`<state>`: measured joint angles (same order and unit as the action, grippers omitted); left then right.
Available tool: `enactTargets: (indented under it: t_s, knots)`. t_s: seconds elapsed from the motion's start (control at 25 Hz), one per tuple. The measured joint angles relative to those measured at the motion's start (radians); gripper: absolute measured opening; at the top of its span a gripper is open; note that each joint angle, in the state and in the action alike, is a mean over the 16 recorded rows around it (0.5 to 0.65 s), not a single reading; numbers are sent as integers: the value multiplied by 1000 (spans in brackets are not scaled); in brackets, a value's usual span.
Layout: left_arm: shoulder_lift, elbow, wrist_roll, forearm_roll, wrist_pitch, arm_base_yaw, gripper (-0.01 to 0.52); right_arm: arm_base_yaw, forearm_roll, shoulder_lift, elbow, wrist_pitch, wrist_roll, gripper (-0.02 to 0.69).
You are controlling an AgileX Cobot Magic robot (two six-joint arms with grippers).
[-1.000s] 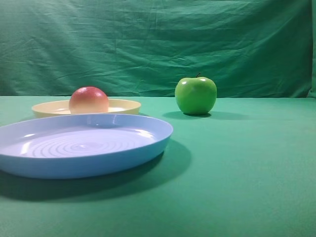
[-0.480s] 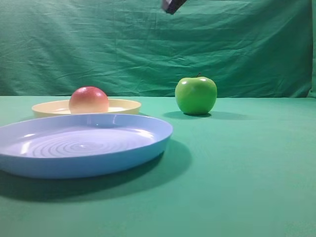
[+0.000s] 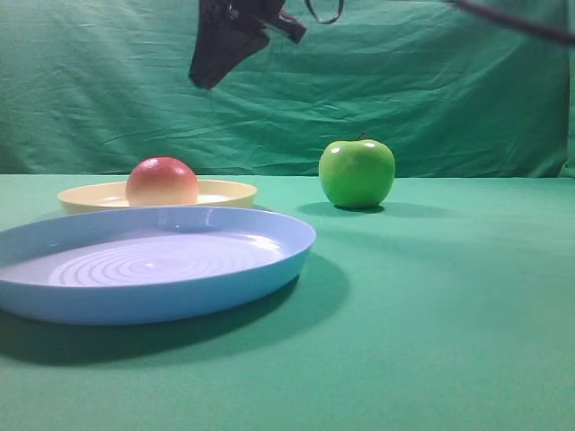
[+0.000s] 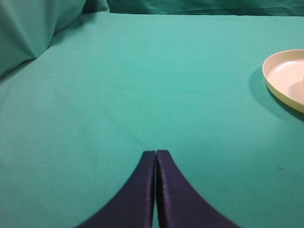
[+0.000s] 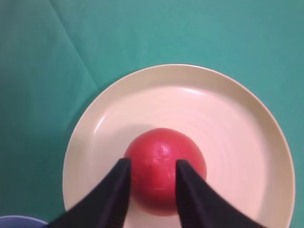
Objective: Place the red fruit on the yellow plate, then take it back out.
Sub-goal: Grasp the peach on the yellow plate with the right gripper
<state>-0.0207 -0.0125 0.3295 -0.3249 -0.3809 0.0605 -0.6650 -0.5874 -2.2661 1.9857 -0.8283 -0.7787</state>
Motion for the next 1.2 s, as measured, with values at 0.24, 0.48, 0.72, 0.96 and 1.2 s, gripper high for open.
enactTargets:
  t_s: [0.24, 0.48, 0.72, 0.96, 1.2]
  knots:
    - [0, 0, 0, 0, 0, 0, 0, -2, -57, -51, 1, 49, -62, 564]
    - [0, 0, 0, 0, 0, 0, 0, -2, -90, -101, 2, 99, -100, 642]
    - [0, 0, 0, 0, 0, 0, 0, -2, -114, -142, 4, 133, -131, 579]
    - [0, 0, 0, 0, 0, 0, 0, -2, -122, -165, 19, 125, -151, 426]
    - [0, 0, 0, 0, 0, 0, 0, -1, -67, -155, 77, 49, -95, 276]
